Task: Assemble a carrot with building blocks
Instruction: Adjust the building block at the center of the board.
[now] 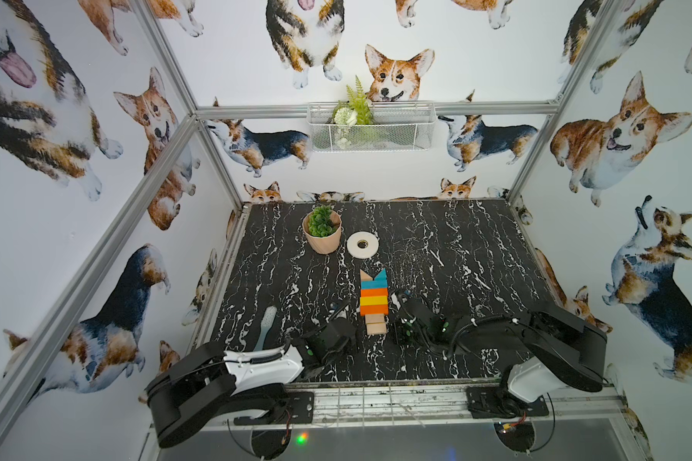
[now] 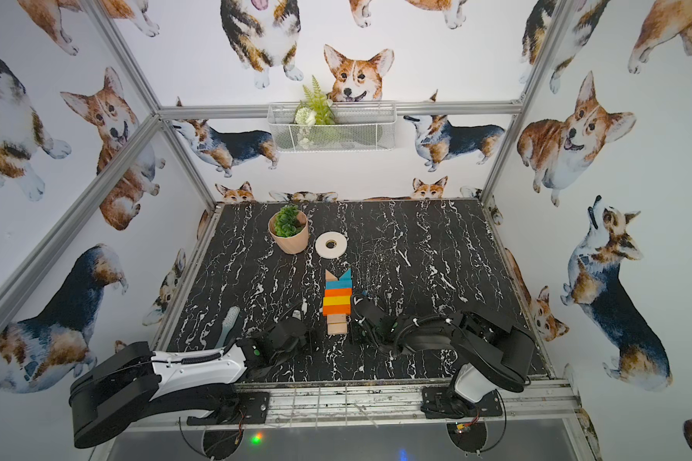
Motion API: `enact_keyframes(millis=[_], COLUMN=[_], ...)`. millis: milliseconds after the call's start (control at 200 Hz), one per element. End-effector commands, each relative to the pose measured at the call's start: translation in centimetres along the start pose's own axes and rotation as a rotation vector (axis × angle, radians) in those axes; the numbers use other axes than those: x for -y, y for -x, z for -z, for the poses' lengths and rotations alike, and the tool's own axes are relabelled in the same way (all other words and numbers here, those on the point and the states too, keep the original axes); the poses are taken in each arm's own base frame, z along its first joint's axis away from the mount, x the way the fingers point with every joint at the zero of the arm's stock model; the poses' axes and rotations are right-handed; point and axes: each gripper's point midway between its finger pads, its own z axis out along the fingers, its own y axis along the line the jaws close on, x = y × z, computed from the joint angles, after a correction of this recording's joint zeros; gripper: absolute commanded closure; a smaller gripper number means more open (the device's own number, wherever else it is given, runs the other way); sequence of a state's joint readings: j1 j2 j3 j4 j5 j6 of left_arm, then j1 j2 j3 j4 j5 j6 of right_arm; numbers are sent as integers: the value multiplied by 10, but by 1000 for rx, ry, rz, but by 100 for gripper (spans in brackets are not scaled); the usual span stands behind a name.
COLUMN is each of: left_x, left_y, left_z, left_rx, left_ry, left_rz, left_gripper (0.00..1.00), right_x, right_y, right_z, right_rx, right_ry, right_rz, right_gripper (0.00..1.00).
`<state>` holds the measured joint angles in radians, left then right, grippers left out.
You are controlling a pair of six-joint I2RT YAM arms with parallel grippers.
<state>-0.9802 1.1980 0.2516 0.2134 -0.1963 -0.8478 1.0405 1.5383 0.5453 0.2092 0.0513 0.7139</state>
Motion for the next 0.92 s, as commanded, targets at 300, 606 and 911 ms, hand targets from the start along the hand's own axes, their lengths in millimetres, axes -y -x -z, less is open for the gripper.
enact_keyframes(millis=[300, 606, 911], left_x=[-8, -8, -6], left_y=[-5, -5, -5], left_z=[0, 0, -1], left_rx=[-22, -24, -26], left_ry=[32, 32, 31], left_rz=[-7, -7, -9], left_gripper=[100, 100, 100], right_x=[9, 8, 6], right_y=[-16, -16, -15], right_z=[-1, -2, -3], right_rx=[-62, -63, -62], right_ry=[-32, -26, -19], right_rz=[-10, -14, -19], right_gripper=[100, 100, 100])
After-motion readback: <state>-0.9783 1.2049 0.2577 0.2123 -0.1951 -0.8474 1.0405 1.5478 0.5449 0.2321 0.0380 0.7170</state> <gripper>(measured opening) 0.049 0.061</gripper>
